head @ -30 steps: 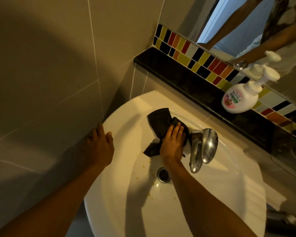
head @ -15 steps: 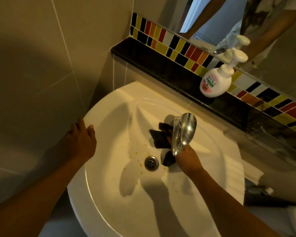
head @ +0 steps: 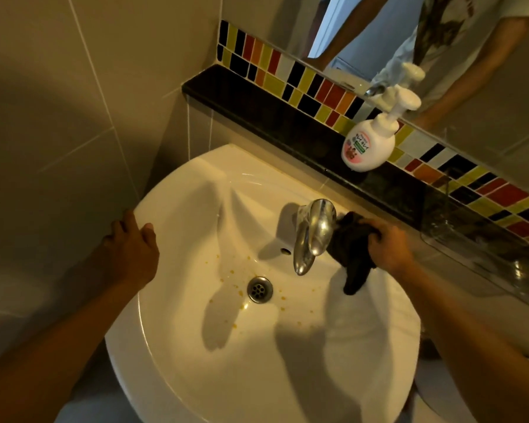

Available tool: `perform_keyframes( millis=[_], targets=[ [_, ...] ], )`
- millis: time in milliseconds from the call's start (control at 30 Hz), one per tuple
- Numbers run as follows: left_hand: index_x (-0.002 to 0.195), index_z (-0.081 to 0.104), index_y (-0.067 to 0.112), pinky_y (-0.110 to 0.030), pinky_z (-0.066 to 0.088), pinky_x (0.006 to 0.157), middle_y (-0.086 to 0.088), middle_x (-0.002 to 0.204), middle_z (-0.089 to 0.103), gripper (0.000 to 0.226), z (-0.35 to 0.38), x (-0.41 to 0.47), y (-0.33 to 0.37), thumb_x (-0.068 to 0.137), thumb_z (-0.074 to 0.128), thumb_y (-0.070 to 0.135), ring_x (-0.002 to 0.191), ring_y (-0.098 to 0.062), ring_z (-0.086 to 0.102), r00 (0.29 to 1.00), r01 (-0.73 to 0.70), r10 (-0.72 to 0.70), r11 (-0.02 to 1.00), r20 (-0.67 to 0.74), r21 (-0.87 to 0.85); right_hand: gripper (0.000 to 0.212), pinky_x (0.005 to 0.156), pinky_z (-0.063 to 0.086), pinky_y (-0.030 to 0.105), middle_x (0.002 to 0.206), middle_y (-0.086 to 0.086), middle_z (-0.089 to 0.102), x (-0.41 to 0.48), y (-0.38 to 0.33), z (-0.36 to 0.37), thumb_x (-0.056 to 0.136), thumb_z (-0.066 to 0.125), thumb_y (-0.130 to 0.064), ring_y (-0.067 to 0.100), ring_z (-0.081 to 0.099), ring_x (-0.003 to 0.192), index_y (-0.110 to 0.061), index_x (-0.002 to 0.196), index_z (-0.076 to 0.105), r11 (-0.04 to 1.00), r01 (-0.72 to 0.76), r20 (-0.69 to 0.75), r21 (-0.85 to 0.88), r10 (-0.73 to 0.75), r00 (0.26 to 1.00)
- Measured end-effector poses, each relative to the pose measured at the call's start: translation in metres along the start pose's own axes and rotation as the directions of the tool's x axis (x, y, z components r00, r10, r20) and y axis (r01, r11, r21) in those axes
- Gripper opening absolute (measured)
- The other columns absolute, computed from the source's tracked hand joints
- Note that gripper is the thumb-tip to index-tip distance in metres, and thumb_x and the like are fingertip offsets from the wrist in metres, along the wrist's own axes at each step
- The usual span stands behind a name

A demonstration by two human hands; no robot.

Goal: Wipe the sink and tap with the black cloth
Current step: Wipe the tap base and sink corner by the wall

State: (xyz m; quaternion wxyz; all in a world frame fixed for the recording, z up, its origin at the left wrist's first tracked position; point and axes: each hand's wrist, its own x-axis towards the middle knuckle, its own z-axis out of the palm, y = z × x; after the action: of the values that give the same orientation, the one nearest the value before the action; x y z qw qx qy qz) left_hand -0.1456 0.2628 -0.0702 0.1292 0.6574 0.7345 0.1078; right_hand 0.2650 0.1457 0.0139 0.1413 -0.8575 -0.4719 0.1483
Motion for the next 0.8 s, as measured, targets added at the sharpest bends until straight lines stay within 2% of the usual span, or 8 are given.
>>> perform_keyframes(
  millis=[100,167,267,367,467,600,667,800],
  targets=[
    [0.139,0.034,-0.003,-0.056,0.044,0.081,-0.034,0.125,0.048,0.054,-0.001,0.0,0.001,0.099,0.035,0.033,0.1,-0.051,0.054,1.0,0.001,-0.001,1.0,-0.004,0.01,0.026,0.1,0.047,0.045,0.113,0.014,0.064,0.012,-0.034,0.001,0.094,0.044,-0.003,0.029,0.059,0.112,-0.01,0.112,0.062,0.878,-0.116,-0.134,0.464,0.199,0.971],
    [0.14,0.034,-0.002,-0.056,0.044,0.083,-0.034,0.127,0.048,0.054,-0.002,-0.001,0.002,0.099,0.036,0.033,0.102,-0.051,0.054,1.0,0.003,-0.003,1.0,0.006,0.018,0.027,0.099,0.048,0.045,0.11,0.011,0.063,0.016,-0.052,0.011,0.094,0.043,-0.004,0.028,0.059,0.11,-0.011,0.114,0.061,0.783,-0.126,-0.163,0.609,0.28,0.946],
    [0.14,0.033,-0.001,-0.054,0.046,0.081,-0.031,0.126,0.05,0.055,-0.004,0.0,0.001,0.098,0.034,0.035,0.101,-0.048,0.056,1.0,0.0,0.0,0.999,0.013,0.046,0.035,0.097,0.041,0.031,0.123,0.007,0.056,0.015,-0.068,0.027,0.094,0.05,-0.005,0.017,0.051,0.115,-0.012,0.128,0.051,0.862,0.043,-0.168,0.505,0.049,0.985],
    [0.14,0.034,0.001,-0.052,0.048,0.078,-0.03,0.123,0.052,0.056,-0.005,0.0,0.0,0.098,0.033,0.038,0.098,-0.046,0.058,1.0,-0.01,0.008,0.996,0.02,0.088,0.072,0.111,0.027,0.033,0.148,0.006,0.038,0.033,-0.058,0.035,0.081,0.072,-0.012,0.02,0.033,0.136,-0.015,0.143,0.037,0.937,0.296,0.058,0.185,-0.312,0.948],
    [0.14,0.033,0.003,-0.052,0.049,0.078,-0.028,0.124,0.053,0.056,-0.003,0.0,0.0,0.098,0.031,0.04,0.098,-0.045,0.059,1.0,-0.007,0.004,0.995,0.028,0.098,0.045,0.102,0.038,0.03,0.138,0.018,0.051,0.051,-0.063,0.032,0.09,0.056,-0.002,0.033,0.046,0.13,-0.007,0.134,0.049,0.973,0.181,0.287,0.142,-0.216,0.933],
    [0.14,0.034,0.003,-0.051,0.049,0.078,-0.027,0.123,0.053,0.055,-0.005,-0.002,0.003,0.098,0.031,0.039,0.098,-0.044,0.058,1.0,0.009,-0.011,0.997,0.025,0.08,0.042,0.092,0.045,0.019,0.123,-0.001,0.059,0.062,-0.052,0.035,0.089,0.062,-0.02,0.016,0.057,0.114,-0.025,0.129,0.051,0.976,0.178,0.376,0.125,-0.212,0.902],
    [0.139,0.034,0.003,-0.052,0.048,0.078,-0.027,0.122,0.054,0.055,-0.007,-0.004,0.004,0.098,0.031,0.04,0.097,-0.044,0.059,1.0,0.009,-0.011,0.997,0.022,0.082,0.039,0.099,0.048,0.035,0.13,0.009,0.058,0.061,-0.05,0.04,0.092,0.055,-0.015,0.025,0.055,0.121,-0.017,0.131,0.053,0.969,0.192,0.342,0.153,-0.235,0.91],
    [0.14,0.032,0.005,-0.052,0.049,0.079,-0.025,0.123,0.054,0.056,-0.008,-0.004,0.004,0.098,0.028,0.042,0.098,-0.043,0.059,1.0,0.0,-0.002,0.997,0.017,0.078,0.037,0.085,0.042,0.017,0.113,-0.013,0.057,0.043,-0.044,0.042,0.092,0.059,-0.032,0.01,0.055,0.106,-0.029,0.129,0.052,0.943,0.332,0.19,0.02,-0.329,0.925]
  ],
)
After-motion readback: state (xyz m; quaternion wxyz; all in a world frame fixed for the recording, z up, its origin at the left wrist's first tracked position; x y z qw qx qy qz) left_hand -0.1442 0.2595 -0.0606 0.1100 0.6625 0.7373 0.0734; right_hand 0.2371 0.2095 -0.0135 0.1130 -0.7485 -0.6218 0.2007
